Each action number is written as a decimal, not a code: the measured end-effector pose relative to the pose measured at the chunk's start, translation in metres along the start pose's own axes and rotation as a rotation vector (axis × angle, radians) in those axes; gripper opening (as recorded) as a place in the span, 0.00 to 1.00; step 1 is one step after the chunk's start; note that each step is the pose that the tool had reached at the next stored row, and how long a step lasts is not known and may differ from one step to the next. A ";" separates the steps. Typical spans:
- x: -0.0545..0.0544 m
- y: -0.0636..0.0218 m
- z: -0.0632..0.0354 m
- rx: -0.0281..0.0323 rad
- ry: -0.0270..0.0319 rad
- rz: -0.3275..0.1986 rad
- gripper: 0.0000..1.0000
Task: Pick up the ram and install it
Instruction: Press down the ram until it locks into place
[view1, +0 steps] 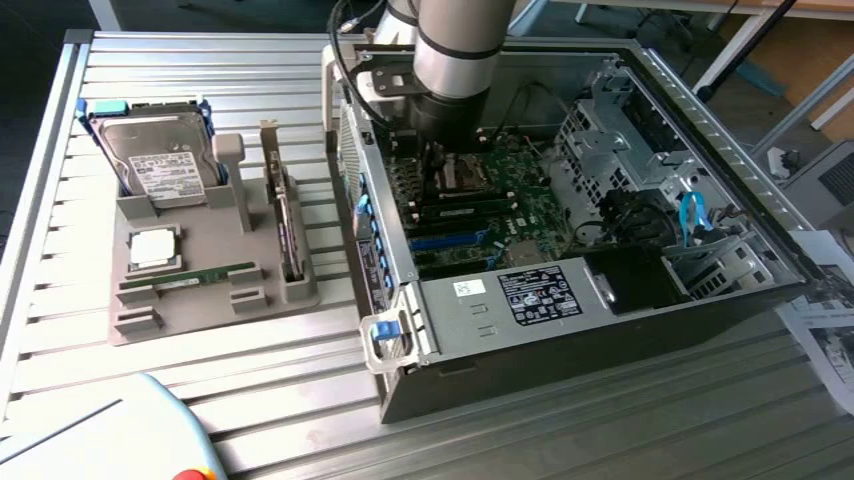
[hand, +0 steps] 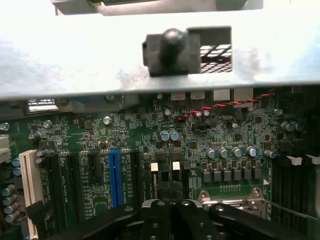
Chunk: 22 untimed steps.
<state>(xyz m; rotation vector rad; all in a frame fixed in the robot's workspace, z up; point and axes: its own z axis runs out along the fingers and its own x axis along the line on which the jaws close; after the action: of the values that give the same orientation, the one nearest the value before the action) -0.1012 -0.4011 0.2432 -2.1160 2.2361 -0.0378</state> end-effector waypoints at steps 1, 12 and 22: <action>0.000 0.0000 -0.0001 0.0002 -0.0001 0.000 0.11; 0.008 0.0000 0.0048 -0.0008 -0.0122 0.001 0.11; 0.012 0.0002 0.0110 -0.0028 -0.0173 0.001 0.11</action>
<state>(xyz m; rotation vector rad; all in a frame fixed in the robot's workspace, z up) -0.1014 -0.4130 0.2318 -2.1081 2.2291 -0.0162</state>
